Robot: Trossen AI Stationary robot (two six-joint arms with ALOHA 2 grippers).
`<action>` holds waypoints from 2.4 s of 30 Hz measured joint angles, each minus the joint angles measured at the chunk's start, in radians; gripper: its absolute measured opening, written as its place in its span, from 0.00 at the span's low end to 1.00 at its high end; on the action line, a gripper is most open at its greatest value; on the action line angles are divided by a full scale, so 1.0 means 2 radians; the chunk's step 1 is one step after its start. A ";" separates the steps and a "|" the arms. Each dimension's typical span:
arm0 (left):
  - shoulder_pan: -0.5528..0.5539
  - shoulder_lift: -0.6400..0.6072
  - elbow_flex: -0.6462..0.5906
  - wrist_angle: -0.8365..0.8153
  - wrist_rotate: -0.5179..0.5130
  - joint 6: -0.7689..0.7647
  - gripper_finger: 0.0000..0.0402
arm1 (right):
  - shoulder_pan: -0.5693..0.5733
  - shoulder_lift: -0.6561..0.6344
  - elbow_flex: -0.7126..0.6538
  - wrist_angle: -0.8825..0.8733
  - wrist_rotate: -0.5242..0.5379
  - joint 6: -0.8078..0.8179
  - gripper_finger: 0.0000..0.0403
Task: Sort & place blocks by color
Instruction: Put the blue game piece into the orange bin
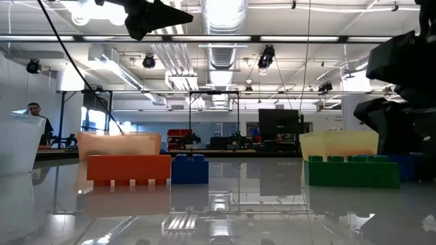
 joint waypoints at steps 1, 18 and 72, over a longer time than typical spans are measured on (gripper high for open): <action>0.000 0.000 0.000 0.000 0.000 0.000 0.61 | 0.000 0.006 0.003 0.000 0.001 -0.001 0.54; 0.000 0.000 -0.001 0.000 0.000 0.000 0.61 | -0.003 -0.020 0.012 -0.005 0.023 -0.012 0.31; 0.021 0.253 0.058 0.405 0.076 0.130 0.56 | -0.204 0.101 0.000 0.749 -0.108 -0.215 0.31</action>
